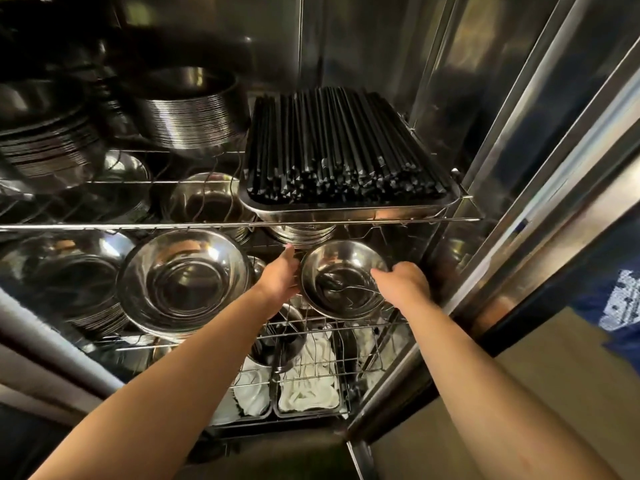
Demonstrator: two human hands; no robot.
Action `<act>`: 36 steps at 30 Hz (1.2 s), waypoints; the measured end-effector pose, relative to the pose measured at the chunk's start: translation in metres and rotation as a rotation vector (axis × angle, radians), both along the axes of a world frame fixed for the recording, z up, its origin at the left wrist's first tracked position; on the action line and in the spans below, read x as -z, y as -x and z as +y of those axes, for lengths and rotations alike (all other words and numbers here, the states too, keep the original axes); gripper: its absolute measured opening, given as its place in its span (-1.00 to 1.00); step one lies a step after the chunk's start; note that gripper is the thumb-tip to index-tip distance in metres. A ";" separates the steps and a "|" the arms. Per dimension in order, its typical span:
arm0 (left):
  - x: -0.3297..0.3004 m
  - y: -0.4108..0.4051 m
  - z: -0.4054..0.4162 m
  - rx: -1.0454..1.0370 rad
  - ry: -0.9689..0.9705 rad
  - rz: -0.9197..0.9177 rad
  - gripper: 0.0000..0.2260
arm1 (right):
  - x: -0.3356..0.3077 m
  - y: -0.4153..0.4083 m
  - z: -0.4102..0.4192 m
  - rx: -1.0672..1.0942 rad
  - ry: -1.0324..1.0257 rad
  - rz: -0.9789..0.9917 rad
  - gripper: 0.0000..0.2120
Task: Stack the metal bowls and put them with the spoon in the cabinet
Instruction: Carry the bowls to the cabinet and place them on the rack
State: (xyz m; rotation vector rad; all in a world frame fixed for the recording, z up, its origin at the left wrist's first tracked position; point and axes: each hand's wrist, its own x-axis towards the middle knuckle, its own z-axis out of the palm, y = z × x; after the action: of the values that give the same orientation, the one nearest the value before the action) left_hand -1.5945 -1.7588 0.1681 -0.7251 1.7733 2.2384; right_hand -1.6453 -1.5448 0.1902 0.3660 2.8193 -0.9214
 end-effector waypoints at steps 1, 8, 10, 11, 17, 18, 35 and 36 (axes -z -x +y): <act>0.000 -0.001 0.000 0.018 0.036 0.004 -0.37 | 0.000 0.000 0.000 0.001 -0.022 0.007 -0.62; 0.004 -0.054 -0.008 0.290 0.822 0.175 -0.34 | -0.001 -0.014 0.003 -0.119 -0.192 0.114 -0.44; 0.013 -0.075 -0.011 0.405 1.115 0.230 -0.35 | -0.001 -0.021 0.001 -0.188 -0.258 0.194 -0.47; 0.018 -0.085 -0.011 0.459 1.230 0.240 -0.36 | -0.002 -0.024 0.000 -0.235 -0.282 0.231 -0.50; 0.048 -0.136 -0.015 0.631 1.651 0.156 -0.34 | -0.006 -0.039 -0.010 -0.424 -0.404 0.212 -0.68; 0.052 -0.143 -0.016 0.622 1.690 0.137 -0.33 | -0.004 -0.042 -0.012 -0.441 -0.434 0.206 -0.72; 0.070 -0.157 -0.015 0.518 1.885 0.040 -0.36 | 0.013 -0.046 -0.016 -0.580 -0.504 0.233 -0.65; 0.070 -0.157 -0.014 0.516 1.888 0.031 -0.35 | 0.012 -0.044 -0.018 -0.588 -0.511 0.225 -0.65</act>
State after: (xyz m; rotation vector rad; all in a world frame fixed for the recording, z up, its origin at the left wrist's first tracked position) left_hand -1.4377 -1.7726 0.0980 -0.2289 3.0922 -0.2348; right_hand -1.6008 -1.5626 0.1778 -0.5301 3.0433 -0.1249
